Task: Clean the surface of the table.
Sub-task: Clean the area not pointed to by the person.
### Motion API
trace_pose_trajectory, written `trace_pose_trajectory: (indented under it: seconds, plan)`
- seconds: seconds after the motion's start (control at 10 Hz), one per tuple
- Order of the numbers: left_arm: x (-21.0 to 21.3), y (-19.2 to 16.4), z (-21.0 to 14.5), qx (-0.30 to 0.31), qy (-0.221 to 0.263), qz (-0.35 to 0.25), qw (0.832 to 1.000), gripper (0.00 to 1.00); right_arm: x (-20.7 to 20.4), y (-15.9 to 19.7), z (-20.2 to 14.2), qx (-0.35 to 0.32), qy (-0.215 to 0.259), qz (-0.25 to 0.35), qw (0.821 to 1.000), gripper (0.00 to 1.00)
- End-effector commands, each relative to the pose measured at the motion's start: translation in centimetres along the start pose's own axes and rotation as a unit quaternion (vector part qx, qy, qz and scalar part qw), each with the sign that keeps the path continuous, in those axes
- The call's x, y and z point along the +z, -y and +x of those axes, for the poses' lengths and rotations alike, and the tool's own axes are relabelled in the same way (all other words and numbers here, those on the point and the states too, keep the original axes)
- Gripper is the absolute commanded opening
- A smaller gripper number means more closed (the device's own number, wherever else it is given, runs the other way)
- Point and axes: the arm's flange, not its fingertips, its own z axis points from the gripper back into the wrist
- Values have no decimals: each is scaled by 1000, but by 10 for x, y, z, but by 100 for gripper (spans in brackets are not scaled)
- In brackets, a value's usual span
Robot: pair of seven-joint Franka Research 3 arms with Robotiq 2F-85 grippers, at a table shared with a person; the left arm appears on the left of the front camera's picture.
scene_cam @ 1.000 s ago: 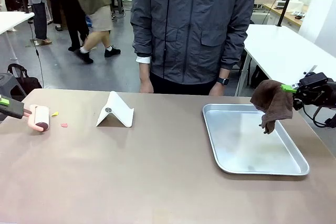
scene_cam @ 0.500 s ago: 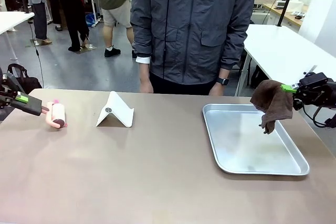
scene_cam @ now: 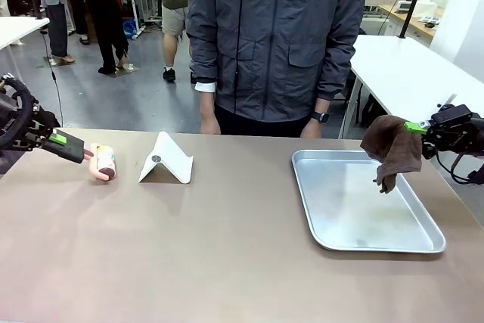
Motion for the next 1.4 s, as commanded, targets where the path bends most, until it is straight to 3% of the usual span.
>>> trace_pose_trajectory:
  seconds: [0.0,0.2,0.3,0.5,0.7,1.0,1.3]
  plan:
    - [-22,-21,-12,-14,-18,25,999,22,-2,-6,-3,5,-1,2,1000,7]
    - [15,-11,-18,-68,33,-123,989,22,-2,-6,-3,5,-1,2,1000,7]
    - [44,-4,-28,-100,70,-211,970,22,-2,-6,-3,5,-1,2,1000,7]
    - [92,-3,-45,-140,124,-324,927,22,-2,-6,-3,5,-1,2,1000,7]
    - [131,-16,-61,-143,107,-362,915,22,-2,-6,-3,5,-1,2,1000,7]
    - [171,-56,-83,-119,10,-430,895,22,-2,-6,-3,5,-1,2,1000,7]
    - [151,-94,-101,-58,-50,-422,903,22,-2,-6,-3,5,-1,2,1000,7]
